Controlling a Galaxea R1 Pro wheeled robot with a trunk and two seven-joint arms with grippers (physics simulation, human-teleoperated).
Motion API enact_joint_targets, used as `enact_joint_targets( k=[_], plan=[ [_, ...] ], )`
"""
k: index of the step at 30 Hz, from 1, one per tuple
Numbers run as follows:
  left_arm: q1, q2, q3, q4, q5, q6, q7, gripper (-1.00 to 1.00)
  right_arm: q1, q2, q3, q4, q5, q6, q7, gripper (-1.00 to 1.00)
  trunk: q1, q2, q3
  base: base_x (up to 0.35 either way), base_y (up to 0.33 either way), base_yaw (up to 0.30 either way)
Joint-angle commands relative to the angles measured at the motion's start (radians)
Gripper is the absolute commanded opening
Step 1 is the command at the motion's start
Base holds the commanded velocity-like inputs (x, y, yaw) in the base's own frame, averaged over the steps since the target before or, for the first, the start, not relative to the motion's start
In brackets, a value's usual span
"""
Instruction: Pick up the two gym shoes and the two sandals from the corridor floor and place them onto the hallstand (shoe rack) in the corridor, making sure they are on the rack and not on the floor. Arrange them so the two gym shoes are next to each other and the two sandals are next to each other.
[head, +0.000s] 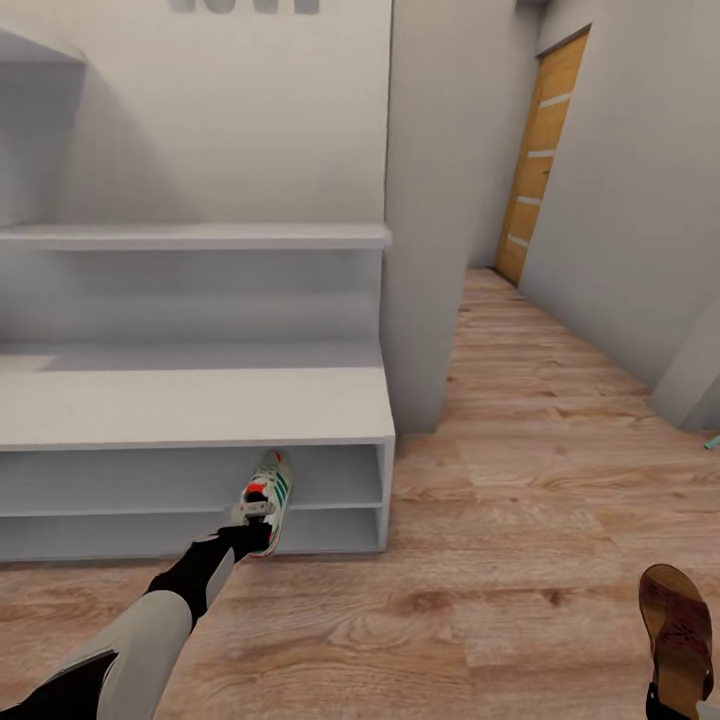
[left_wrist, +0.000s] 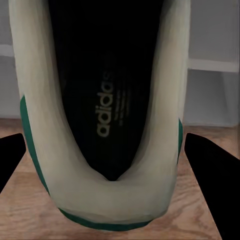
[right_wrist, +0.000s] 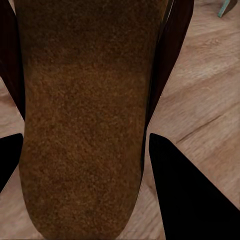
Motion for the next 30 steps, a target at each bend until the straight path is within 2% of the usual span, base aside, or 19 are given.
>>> enact_joint_targets(
  k=[1,15,24,30],
  plan=[
    [0.0,-0.001,0.009,-0.003,-0.009,0.006,-0.007,-1.0,-0.001,0.0,-0.005,0.001,0.008,-0.003,-0.003,-1.0,0.0,0.0,-0.001,0.279,-0.168,0.0],
    [0.006,-0.001,0.015,-0.003,-0.008,0.004,-0.007,-1.0,-0.001,0.0,-0.005,0.001,0.008,-0.003,-0.003,-1.0,0.0,0.0,-0.001,0.276,-0.118,0.0],
    [0.008,-0.001,0.013,-0.003,-0.008,0.001,-0.007,-1.0,-0.001,0.0,-0.005,0.001,0.008,-0.003,-0.003,-1.0,0.0,0.0,-0.001,0.049,-0.005,0.0],
    [0.009,0.001,0.009,-0.002,-0.008,0.002,-0.007,-1.0,-0.001,0.0,-0.005,0.001,0.008,-0.003,-0.003,-1.0,0.0,0.0,-0.001,0.176,0.0,0.0]
  ],
)
